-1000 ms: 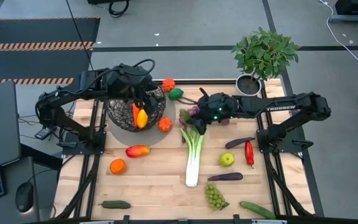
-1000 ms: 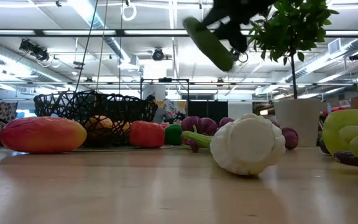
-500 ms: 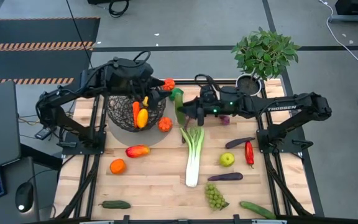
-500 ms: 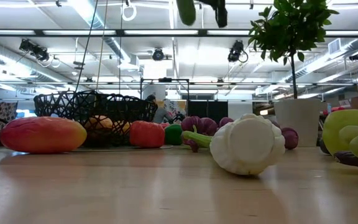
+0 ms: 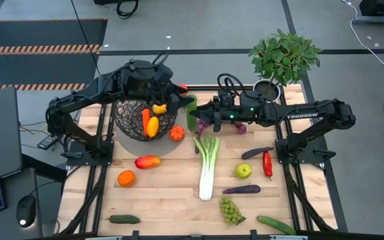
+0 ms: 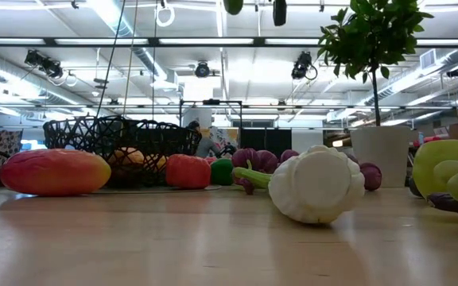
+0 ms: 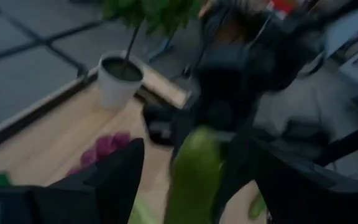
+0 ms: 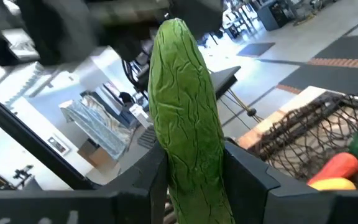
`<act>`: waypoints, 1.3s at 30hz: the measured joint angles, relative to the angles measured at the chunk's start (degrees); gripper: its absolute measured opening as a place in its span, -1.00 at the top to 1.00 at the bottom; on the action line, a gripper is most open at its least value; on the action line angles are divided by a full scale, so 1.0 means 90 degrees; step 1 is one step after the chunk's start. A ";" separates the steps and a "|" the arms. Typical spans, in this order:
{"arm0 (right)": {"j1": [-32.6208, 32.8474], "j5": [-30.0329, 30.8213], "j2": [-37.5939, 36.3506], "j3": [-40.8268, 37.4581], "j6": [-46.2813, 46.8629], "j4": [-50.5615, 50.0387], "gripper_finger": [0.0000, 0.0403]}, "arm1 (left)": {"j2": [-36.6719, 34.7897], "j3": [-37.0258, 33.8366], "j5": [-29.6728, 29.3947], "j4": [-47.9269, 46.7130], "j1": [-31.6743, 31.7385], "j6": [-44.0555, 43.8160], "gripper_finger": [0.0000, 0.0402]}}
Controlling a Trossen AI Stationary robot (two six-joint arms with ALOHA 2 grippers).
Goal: Build produce basket
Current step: Put the green cucumber into the wire basket
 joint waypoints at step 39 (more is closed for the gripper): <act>-0.0160 -0.0060 0.0003 0.0005 0.0172 -0.0655 -0.16 | 0.0377 0.0005 -0.0832 -0.0836 -0.0072 -0.0044 0.29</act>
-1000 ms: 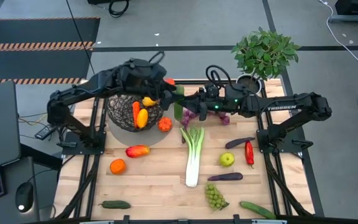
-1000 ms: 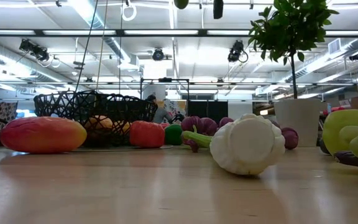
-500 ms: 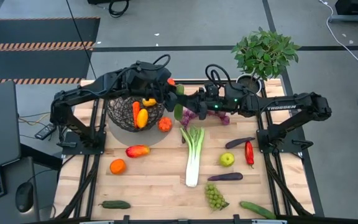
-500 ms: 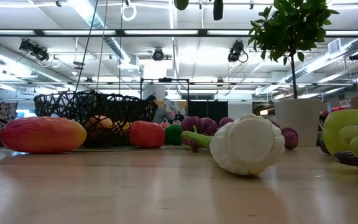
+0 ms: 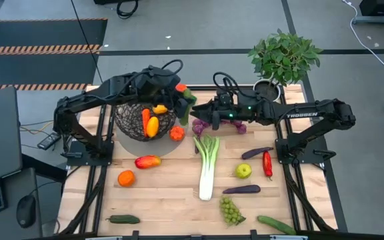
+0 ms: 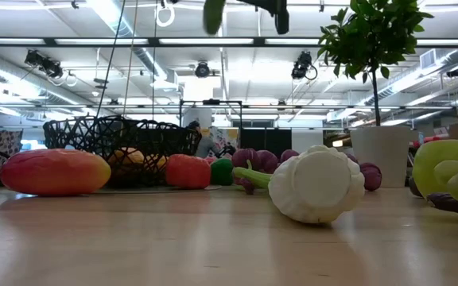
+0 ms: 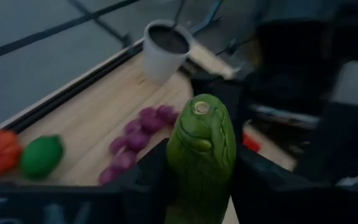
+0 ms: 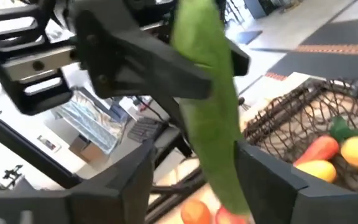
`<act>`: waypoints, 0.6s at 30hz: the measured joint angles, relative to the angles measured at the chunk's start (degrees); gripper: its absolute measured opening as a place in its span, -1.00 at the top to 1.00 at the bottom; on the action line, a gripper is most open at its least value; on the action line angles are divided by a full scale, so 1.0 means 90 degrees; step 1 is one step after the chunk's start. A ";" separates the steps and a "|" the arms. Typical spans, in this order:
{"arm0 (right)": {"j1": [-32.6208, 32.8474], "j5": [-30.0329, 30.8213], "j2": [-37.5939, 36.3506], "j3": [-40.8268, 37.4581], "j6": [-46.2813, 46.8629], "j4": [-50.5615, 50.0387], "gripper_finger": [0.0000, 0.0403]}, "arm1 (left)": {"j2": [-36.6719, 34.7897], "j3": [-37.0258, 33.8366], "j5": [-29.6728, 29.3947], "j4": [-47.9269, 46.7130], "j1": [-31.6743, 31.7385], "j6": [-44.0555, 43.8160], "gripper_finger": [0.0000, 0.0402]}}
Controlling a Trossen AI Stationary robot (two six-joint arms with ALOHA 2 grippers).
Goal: Build produce basket
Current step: Put the green cucumber into the wire basket
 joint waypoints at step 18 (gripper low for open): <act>0.0162 -0.0799 -0.0053 -0.0010 0.0975 -0.3982 -0.29 | -0.0013 -0.0036 -0.0946 -0.3666 0.0918 0.0998 0.26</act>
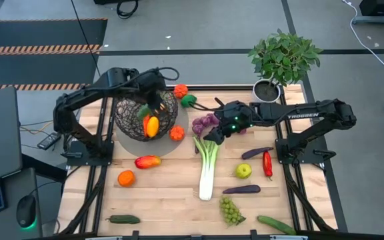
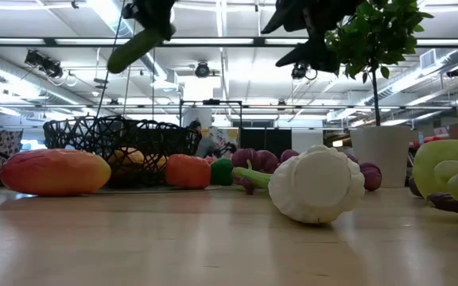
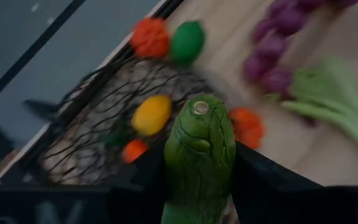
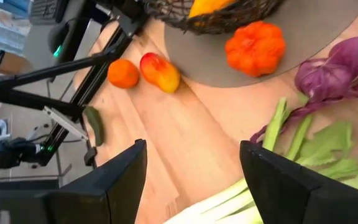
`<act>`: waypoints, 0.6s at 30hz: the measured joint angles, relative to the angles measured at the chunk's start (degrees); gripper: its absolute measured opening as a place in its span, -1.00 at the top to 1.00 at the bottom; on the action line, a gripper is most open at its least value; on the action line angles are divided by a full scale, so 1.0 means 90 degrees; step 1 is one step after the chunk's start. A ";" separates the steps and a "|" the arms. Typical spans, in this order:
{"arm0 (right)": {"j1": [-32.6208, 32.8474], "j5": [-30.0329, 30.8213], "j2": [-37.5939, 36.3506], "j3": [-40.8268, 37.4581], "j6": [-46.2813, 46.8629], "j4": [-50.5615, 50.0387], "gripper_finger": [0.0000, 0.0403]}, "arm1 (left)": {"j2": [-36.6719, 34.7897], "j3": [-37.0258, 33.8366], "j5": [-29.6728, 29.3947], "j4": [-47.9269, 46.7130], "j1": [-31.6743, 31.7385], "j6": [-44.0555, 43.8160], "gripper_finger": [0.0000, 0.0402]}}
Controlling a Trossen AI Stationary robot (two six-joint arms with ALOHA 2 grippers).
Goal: Build produce basket
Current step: Put the green cucumber into the wire basket
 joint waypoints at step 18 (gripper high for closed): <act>0.0440 0.0552 -0.0372 0.0000 0.0317 -0.1082 -0.28 | -0.0047 -0.2625 0.0409 0.0523 0.1233 -0.0130 0.22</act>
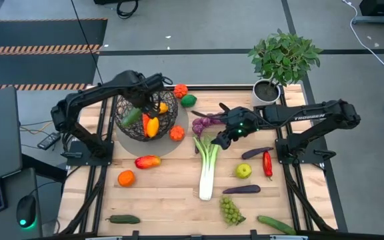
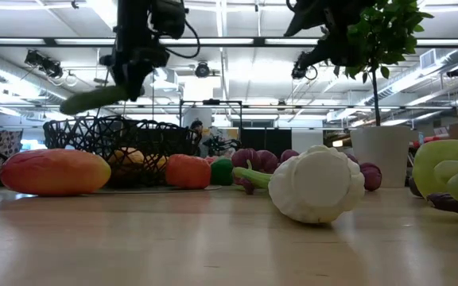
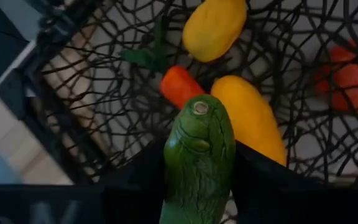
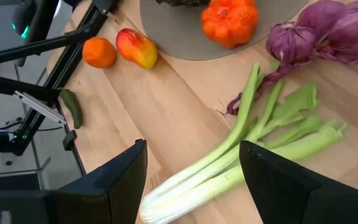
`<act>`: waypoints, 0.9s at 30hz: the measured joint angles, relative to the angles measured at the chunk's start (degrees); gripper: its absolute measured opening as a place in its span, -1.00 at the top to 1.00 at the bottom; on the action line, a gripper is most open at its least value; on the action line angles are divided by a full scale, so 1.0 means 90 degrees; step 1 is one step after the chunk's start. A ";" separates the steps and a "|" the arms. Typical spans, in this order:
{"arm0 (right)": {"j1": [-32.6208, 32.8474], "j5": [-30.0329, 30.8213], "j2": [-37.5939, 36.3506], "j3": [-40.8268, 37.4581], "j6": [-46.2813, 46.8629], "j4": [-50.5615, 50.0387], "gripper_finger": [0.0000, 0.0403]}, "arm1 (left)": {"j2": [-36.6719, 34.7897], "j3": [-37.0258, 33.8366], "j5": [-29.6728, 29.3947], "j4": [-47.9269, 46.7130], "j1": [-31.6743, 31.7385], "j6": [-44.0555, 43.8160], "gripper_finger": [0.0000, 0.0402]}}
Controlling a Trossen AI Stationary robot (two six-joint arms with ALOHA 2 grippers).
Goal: Build produce basket
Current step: Put the green cucumber into the wire basket, then put the violet eggplant into the wire basket
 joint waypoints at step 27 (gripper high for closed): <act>0.1941 -0.0165 -0.0691 0.0005 0.2314 -0.4611 -0.30 | -0.0002 -0.0166 0.0895 0.0727 -0.0215 -0.0313 -0.55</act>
